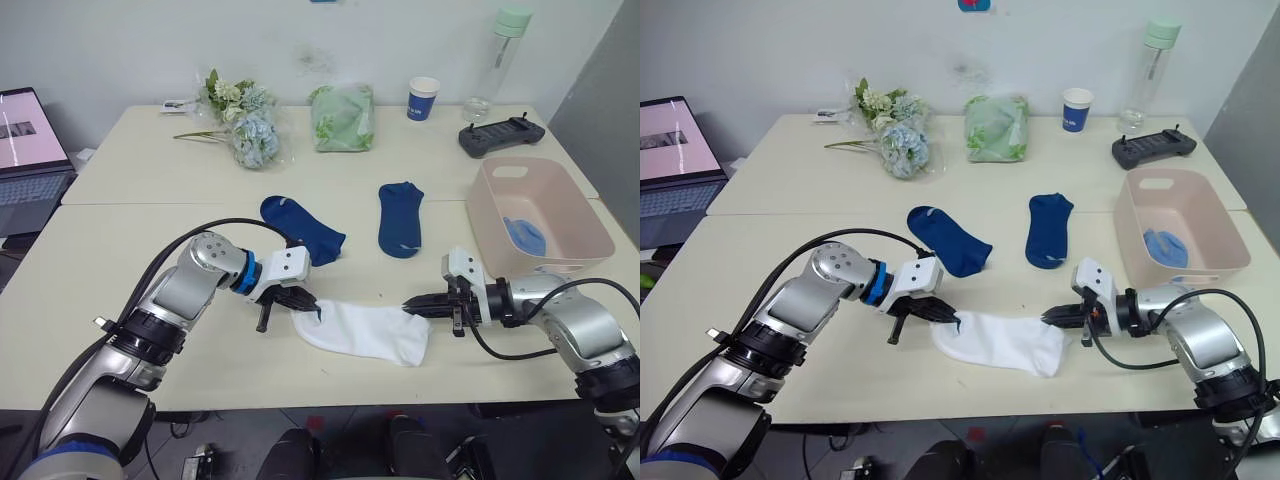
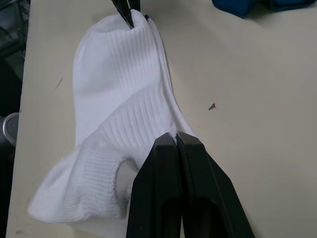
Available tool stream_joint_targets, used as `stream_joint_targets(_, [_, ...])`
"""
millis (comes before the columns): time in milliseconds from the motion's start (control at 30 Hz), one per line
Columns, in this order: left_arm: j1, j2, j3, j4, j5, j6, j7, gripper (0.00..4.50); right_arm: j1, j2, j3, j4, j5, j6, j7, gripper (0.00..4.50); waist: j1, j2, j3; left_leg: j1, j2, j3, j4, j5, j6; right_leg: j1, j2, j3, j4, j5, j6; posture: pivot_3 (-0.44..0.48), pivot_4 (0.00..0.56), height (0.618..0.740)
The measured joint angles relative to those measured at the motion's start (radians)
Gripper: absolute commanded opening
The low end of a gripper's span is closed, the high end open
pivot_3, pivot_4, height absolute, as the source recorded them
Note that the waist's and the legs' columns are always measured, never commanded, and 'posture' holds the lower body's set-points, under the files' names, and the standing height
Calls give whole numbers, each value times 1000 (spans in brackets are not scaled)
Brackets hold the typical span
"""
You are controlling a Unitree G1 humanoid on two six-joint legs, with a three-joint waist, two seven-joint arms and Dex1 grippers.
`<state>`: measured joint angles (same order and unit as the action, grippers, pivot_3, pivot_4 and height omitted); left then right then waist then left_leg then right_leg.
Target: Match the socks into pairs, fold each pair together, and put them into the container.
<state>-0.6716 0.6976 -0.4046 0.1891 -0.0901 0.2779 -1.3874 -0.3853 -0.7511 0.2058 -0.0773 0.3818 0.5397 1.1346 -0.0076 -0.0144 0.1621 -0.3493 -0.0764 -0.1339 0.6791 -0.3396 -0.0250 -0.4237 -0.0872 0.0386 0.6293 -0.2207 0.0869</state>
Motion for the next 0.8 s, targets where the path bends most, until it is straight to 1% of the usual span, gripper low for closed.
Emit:
stream_joint_targets(167, [-8,-14,0,29,19,-20,0,27,-1,16,1,18,-16,-23,1,0,0,0,0,0,0,0,0,0,0,0,0,0,0,0,0,0,150,740])
stream_joint_targets(633, [-16,-36,0,70,41,-38,-6,27,16,13,1,21,-18,-24,22,0,-1,0,0,0,0,0,0,0,0,0,0,0,0,0,0,0,150,740])
stream_joint_targets(667, [-16,-36,0,70,41,-39,-14,434,19,14,1,21,-18,-24,21,457,-1,0,0,0,0,0,0,0,0,0,0,0,0,0,0,0,150,740])
stream_joint_targets(700, [-16,-36,0,70,41,-39,-19,601,20,14,0,22,-18,-24,19,615,-1,0,0,0,0,0,0,0,0,0,0,0,0,0,0,0,150,740])
stream_joint_targets(800, [-16,-36,0,73,41,-39,-20,1488,19,16,-9,23,-18,-26,13,1605,-1,0,0,0,0,0,0,0,0,0,0,0,0,0,0,0,150,740])
